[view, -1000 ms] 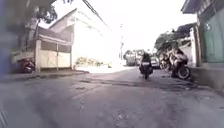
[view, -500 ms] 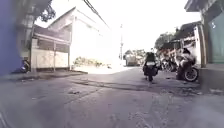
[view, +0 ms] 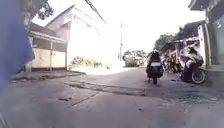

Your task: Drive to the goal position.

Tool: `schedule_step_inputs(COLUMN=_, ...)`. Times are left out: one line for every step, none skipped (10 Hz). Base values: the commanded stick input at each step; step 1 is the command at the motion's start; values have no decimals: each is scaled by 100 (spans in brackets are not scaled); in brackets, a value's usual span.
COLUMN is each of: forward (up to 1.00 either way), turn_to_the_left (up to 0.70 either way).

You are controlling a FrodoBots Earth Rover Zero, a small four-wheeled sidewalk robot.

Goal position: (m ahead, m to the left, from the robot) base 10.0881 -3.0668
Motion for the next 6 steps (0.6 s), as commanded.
schedule_step_inputs(forward=84, turn_to_the_left=-1)
schedule_step_inputs(forward=85, turn_to_the_left=-1)
schedule_step_inputs(forward=75, turn_to_the_left=-1)
schedule_step_inputs(forward=64, turn_to_the_left=-1)
schedule_step_inputs(forward=64, turn_to_the_left=-1)
schedule_step_inputs(forward=64, turn_to_the_left=-1)
